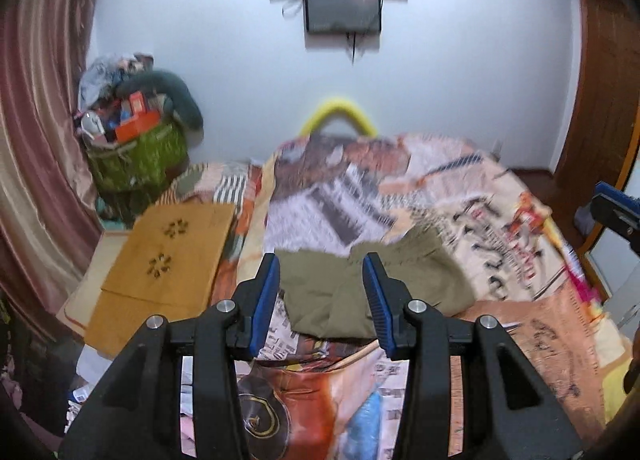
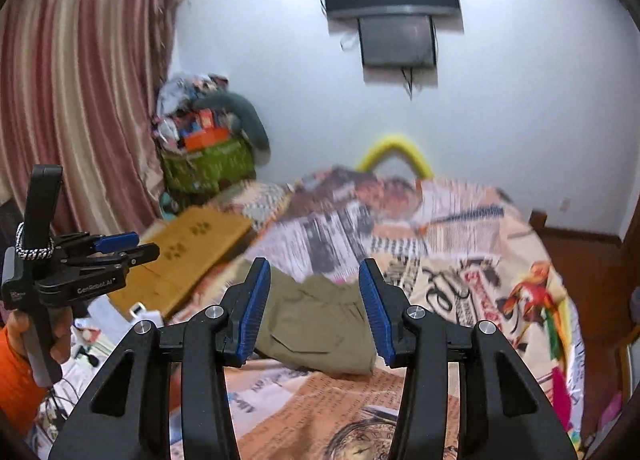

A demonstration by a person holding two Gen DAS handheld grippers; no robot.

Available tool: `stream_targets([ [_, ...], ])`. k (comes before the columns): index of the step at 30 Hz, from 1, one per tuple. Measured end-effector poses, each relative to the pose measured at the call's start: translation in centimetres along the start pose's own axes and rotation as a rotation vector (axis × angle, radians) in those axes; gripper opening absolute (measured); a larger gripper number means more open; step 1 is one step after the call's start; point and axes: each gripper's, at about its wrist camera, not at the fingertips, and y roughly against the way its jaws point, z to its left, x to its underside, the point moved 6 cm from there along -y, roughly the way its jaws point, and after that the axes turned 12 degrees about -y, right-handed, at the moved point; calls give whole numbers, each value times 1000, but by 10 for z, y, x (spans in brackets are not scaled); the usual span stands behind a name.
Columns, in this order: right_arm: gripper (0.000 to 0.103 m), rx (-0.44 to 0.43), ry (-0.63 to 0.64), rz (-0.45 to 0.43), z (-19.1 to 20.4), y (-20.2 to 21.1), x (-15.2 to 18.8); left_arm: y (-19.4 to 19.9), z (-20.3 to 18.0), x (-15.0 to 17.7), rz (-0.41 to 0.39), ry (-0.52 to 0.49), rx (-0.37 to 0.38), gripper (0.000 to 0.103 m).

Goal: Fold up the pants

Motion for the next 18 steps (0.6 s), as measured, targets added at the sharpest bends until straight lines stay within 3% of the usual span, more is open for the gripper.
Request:
stream_targets([
  [14, 42, -79, 55, -219, 55, 117, 1, 167, -35, -3, -297, -20, -28, 46],
  [18, 42, -82, 63, -249, 63, 133, 8, 197, -42, 4, -354, -14, -39, 59],
])
